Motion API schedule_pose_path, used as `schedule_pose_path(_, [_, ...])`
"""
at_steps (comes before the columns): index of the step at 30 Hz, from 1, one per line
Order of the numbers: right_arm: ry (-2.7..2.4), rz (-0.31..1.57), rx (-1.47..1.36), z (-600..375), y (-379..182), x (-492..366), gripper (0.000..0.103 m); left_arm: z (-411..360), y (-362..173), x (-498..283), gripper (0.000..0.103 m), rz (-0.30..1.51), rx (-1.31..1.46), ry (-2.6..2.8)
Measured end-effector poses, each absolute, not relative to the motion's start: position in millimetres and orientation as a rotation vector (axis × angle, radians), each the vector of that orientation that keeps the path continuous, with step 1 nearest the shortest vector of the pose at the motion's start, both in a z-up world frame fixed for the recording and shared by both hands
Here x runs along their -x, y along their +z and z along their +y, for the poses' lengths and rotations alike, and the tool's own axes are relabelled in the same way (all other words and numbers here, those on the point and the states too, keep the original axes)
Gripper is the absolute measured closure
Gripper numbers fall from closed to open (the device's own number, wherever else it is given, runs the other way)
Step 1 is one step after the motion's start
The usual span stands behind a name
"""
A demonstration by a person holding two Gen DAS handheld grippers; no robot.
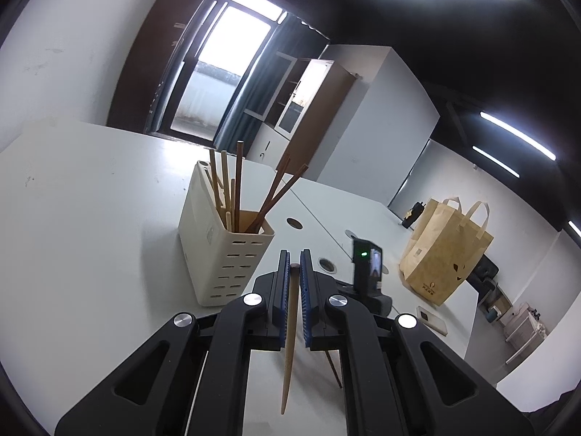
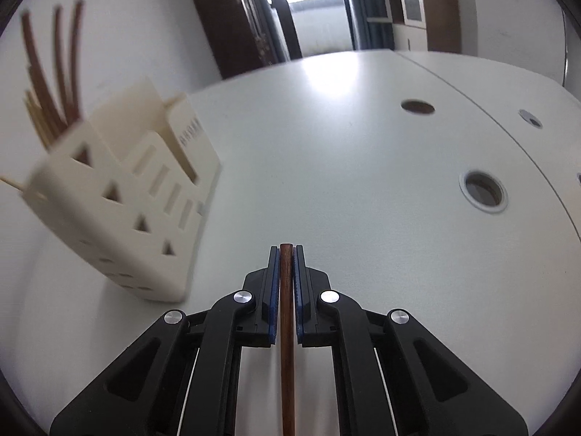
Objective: Organize utensils
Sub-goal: 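Lift both chopsticks upright and carry them over the holder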
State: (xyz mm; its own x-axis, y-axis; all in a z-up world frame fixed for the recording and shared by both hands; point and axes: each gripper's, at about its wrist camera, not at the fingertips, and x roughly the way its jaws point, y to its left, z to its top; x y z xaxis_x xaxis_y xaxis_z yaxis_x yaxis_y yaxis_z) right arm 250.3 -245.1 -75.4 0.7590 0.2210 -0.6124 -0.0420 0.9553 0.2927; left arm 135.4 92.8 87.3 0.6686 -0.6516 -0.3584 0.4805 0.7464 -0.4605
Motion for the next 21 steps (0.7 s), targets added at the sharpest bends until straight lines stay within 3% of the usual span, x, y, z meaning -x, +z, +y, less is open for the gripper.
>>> schedule_pose_path(10, [0.384, 0.211, -0.252, -216.1, 74.5, -194.0, 0.095, 79.3, 136.6, -146.6, 0.098, 0.449, 0.287, -0.653])
schedule_pose_path(21, [0.379, 0.007, -0.261, -191.1, 121.0, -221.8, 0.095, 61.3, 186.4, -180.3, 0.098, 0.367, 0.196, -0.603])
